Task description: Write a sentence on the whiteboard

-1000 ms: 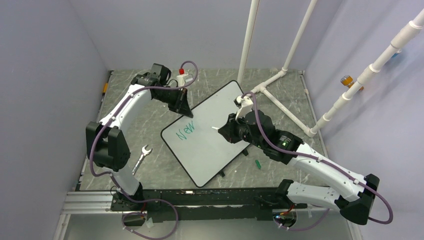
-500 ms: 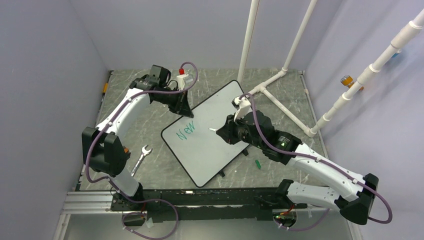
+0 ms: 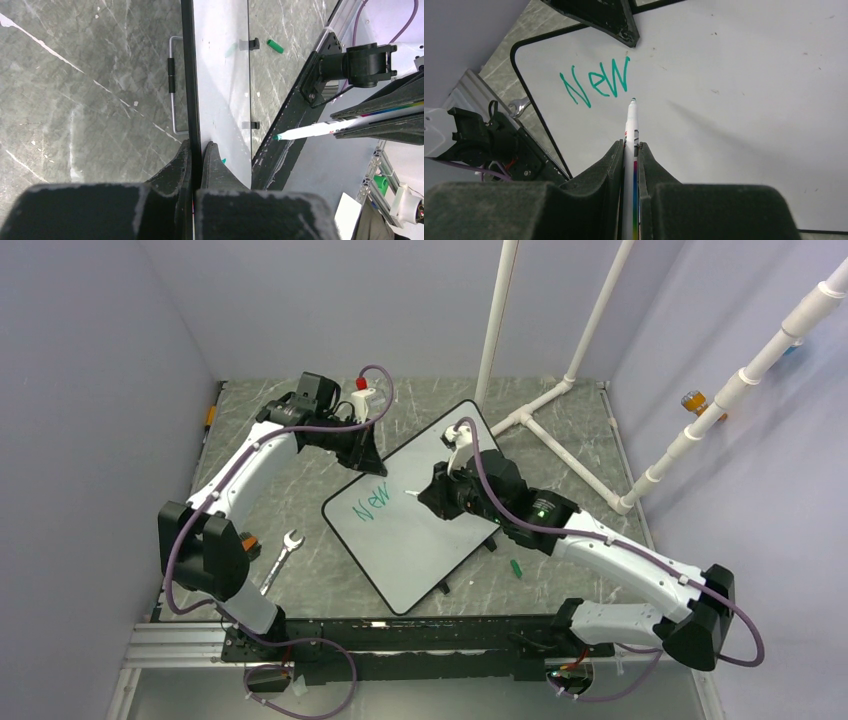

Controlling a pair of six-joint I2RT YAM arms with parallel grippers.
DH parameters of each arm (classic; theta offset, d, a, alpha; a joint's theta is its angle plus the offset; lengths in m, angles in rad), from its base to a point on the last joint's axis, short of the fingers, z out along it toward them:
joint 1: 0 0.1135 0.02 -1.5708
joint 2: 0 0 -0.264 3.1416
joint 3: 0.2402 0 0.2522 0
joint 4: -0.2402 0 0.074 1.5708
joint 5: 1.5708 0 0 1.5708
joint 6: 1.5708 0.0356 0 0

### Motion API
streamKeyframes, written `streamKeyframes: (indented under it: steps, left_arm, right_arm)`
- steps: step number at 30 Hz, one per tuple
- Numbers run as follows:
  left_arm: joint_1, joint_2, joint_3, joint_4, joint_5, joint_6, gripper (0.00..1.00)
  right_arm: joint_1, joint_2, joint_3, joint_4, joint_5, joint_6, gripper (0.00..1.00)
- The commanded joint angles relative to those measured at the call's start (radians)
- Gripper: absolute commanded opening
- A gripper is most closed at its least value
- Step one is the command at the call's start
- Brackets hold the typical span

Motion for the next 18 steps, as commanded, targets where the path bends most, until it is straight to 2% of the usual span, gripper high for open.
streamKeyframes:
  steps: [1,18]
  left_arm:
    - [-0.029,-0.032,-0.027,0.063,-0.113,0.104,0.0]
    - [-0.035,-0.043,-0.03,0.059,-0.109,0.108,0.0]
  right_arm:
    - [-0.003,0.034,0.074,0.069,-0.007,-0.027,0.0]
    - [-0.024,0.162,0.16,0.064,0.097,-0.015,0.0]
